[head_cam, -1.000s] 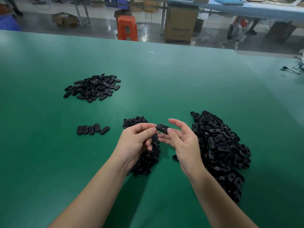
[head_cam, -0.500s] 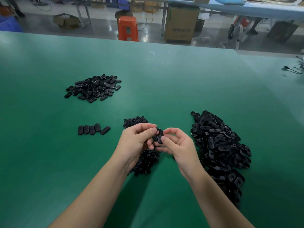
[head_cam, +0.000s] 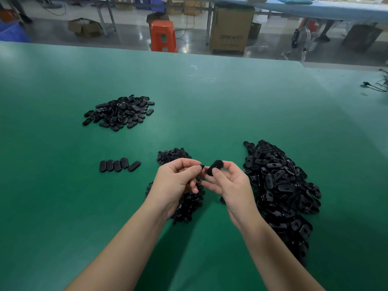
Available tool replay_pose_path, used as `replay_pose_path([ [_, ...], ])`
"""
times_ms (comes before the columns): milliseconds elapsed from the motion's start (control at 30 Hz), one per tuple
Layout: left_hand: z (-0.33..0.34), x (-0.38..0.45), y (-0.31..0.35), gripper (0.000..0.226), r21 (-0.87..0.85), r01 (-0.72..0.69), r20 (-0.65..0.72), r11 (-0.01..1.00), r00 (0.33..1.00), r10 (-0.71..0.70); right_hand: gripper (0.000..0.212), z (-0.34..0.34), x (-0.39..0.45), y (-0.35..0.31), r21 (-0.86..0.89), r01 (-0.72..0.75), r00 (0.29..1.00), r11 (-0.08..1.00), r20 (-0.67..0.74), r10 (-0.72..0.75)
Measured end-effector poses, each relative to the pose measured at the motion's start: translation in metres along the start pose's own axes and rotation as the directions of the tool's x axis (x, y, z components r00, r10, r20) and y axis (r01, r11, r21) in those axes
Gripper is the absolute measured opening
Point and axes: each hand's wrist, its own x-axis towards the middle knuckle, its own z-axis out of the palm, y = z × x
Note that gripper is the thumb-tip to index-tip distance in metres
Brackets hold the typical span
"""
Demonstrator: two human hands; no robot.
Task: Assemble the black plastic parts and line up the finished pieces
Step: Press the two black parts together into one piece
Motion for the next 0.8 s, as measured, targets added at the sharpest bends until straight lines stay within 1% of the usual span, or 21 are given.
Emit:
replay_pose_path([
  [100, 0.000, -0.001, -0.001, 0.002, 0.050, -0.020, -0.015, 0.999, 1.000, 0.021, 0.006, 0.000, -0.001, -0.001, -0.023, -0.006, 1.000, 1.000, 0.001, 0.006],
  [200, -0.002, -0.001, -0.003, 0.001, 0.219, -0.106, -0.021, 0.970, 0.993, 0.114, 0.008, -0.001, 0.000, -0.001, -0.087, 0.007, 1.000, 0.996, 0.010, -0.006],
  [300, -0.003, -0.002, -0.003, 0.011, 0.453, -0.224, 0.006, 0.863, 0.969, 0.248, 0.016, -0.003, 0.000, 0.002, -0.151, -0.001, 0.999, 0.989, 0.034, 0.006],
  [367, -0.001, -0.004, -0.003, 0.017, 0.559, -0.274, 0.030, 0.783, 0.950, 0.311, 0.025, -0.003, 0.000, 0.004, -0.148, -0.016, 0.997, 0.989, 0.068, 0.026],
  [433, 0.000, -0.005, -0.005, 0.018, 0.631, -0.311, 0.050, 0.711, 0.931, 0.363, 0.032, -0.002, -0.001, 0.004, -0.164, -0.023, 0.993, 0.986, 0.112, 0.042],
  [533, 0.000, -0.006, -0.006, 0.016, 0.705, -0.354, 0.072, 0.614, 0.897, 0.435, 0.035, -0.001, -0.002, 0.002, -0.224, -0.004, 0.988, 0.975, 0.151, 0.039],
  [600, 0.000, -0.005, -0.007, 0.014, 0.727, -0.365, 0.080, 0.581, 0.886, 0.456, 0.035, -0.001, -0.002, -0.001, -0.254, 0.008, 0.987, 0.967, 0.157, 0.033],
  [733, 0.000, -0.006, -0.006, 0.015, 0.735, -0.374, 0.095, 0.566, 0.883, 0.460, 0.030, -0.002, -0.003, -0.006, -0.284, 0.016, 0.989, 0.959, 0.146, 0.027],
  [800, 0.000, -0.007, -0.005, 0.015, 0.732, -0.379, 0.110, 0.566, 0.886, 0.450, 0.022, -0.004, -0.002, -0.006, -0.299, 0.009, 0.994, 0.954, 0.111, 0.025],
])
